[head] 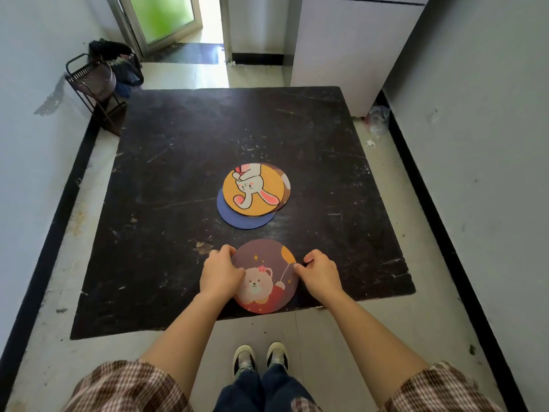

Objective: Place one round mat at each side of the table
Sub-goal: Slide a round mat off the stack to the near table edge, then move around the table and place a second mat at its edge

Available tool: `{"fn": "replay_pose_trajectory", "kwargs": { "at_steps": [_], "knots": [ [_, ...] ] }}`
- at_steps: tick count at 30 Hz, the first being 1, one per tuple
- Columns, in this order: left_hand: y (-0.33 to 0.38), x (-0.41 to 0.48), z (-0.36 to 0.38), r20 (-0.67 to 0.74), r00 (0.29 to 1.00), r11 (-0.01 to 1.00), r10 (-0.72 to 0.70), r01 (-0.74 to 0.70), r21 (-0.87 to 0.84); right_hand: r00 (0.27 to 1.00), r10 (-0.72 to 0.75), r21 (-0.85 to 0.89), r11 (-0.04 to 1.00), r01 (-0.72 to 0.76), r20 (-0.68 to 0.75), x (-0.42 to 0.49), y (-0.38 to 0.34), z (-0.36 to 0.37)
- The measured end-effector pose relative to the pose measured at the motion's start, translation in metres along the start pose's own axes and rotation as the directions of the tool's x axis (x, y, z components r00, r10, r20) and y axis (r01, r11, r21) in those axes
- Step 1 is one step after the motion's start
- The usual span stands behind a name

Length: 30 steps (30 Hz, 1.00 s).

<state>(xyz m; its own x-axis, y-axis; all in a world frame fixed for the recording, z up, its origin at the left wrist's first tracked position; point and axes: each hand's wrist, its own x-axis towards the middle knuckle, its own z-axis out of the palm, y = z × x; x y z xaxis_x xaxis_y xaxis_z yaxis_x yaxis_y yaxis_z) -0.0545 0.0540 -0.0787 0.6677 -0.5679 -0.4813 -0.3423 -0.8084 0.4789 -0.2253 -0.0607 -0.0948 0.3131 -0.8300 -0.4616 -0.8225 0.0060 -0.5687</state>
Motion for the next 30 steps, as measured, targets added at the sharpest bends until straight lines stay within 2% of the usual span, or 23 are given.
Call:
{"fn": "replay_pose_trajectory", "kwargs": {
  "at_steps": [8,14,17,22,30],
  "knots": [
    [0.076,0.001,0.022,0.031,0.996,0.995,0.089,-0.087,-0.047,0.999,-0.048,0.011,0.999,0.048,0.003,0.029,0.006,-0.064],
    [0.142,0.008,0.07,0.01,0.998,0.995,0.061,-0.06,-0.075,0.995,-0.086,-0.005,0.996,0.086,0.05,0.078,0.039,-0.117],
    [0.18,0.009,0.099,-0.058,0.998,0.993,-0.005,-0.002,-0.118,0.982,-0.165,-0.071,0.983,0.172,0.086,0.108,0.055,-0.149],
    [0.241,-0.006,0.152,-0.191,0.961,0.959,-0.203,0.155,-0.237,0.931,-0.297,-0.143,0.933,0.331,0.213,0.151,0.086,-0.2],
    [0.283,-0.005,0.176,-0.307,0.893,0.928,-0.329,0.246,-0.28,0.831,-0.433,-0.199,0.832,0.517,0.349,0.2,0.087,-0.227]
  ]
}}
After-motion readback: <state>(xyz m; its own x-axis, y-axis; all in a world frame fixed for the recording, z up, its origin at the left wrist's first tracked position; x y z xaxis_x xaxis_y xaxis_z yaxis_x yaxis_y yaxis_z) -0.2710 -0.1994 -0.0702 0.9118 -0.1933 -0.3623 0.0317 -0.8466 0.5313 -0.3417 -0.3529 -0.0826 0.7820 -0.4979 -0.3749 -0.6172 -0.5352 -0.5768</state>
